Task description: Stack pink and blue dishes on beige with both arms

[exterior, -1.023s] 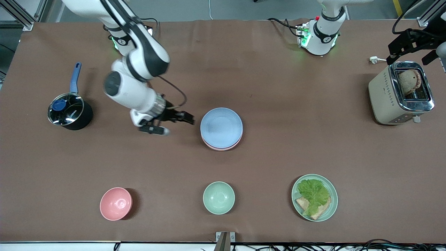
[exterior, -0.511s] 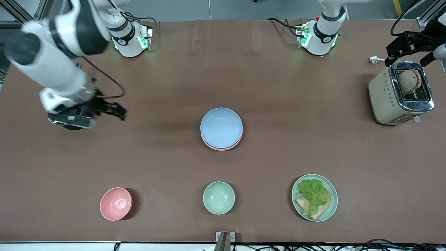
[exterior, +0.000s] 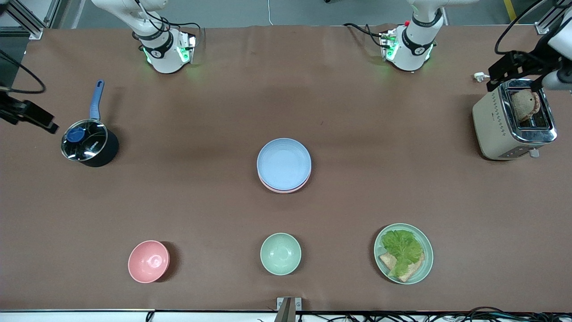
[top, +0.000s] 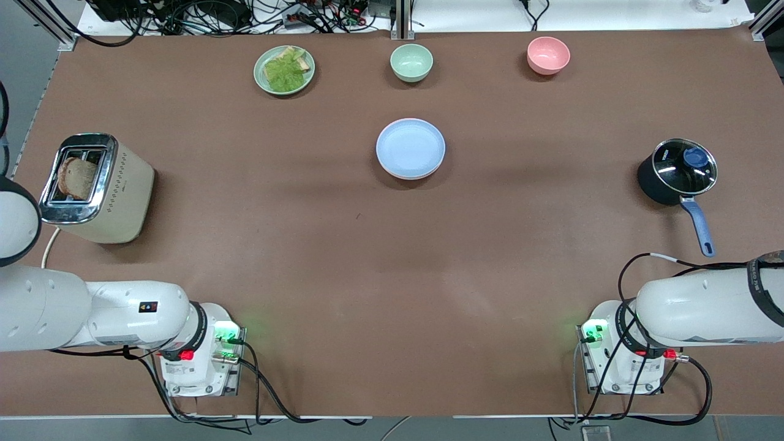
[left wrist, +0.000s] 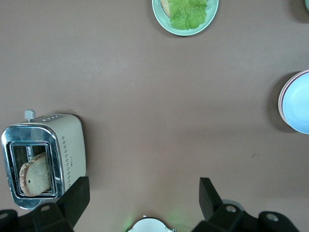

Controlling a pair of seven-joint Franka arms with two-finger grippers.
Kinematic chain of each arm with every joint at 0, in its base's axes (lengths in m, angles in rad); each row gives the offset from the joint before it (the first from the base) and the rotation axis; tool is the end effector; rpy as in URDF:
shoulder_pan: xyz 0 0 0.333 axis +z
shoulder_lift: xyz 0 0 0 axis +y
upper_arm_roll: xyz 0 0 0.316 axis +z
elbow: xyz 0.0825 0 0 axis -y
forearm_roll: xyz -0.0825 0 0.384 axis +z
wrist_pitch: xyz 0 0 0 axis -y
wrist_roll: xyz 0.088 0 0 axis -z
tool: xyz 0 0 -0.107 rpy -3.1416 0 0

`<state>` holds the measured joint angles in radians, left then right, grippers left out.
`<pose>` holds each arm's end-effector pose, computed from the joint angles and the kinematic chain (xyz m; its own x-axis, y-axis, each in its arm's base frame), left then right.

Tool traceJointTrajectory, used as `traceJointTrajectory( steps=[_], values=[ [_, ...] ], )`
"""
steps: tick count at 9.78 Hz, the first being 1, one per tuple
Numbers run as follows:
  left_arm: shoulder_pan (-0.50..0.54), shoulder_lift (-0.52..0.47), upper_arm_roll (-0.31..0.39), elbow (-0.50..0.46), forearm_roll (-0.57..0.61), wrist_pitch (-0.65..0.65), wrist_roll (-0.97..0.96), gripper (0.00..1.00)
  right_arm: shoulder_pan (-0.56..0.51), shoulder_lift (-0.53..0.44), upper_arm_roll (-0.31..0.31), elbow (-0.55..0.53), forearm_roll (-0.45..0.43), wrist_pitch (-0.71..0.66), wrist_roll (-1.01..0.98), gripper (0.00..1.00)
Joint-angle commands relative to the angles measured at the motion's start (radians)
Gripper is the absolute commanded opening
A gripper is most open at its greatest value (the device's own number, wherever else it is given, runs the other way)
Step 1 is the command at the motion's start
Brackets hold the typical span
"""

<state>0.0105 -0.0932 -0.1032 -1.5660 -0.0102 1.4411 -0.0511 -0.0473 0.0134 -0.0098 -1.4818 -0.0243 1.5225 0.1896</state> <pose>0.5090 -0.0515 0.6650 0.9986 -0.0421 -0.0322 -0.0422 -0.9991 -0.0011 0.5532 -0.0343 0.6546 0.9689 -0.2453 0.0314 -0.2459 -0.9691 0.0188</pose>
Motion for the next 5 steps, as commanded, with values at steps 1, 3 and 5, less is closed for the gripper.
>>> traceJointTrajectory(
  steps=[1,3,5],
  values=[
    [0.000,0.000,-0.003,-0.043,-0.004,0.027,0.004,1.00,-0.002,0.007,-0.047,0.006,0.029,-0.057,-0.051,1.00],
    [0.003,0.007,-0.003,-0.025,0.004,0.030,0.010,1.00,-0.002,0.007,-0.049,0.011,0.030,-0.051,-0.052,1.00],
    [0.006,0.053,0.003,0.059,0.004,0.015,0.010,1.00,0.000,0.007,-0.049,0.009,0.032,-0.054,-0.053,1.00]
  ],
)
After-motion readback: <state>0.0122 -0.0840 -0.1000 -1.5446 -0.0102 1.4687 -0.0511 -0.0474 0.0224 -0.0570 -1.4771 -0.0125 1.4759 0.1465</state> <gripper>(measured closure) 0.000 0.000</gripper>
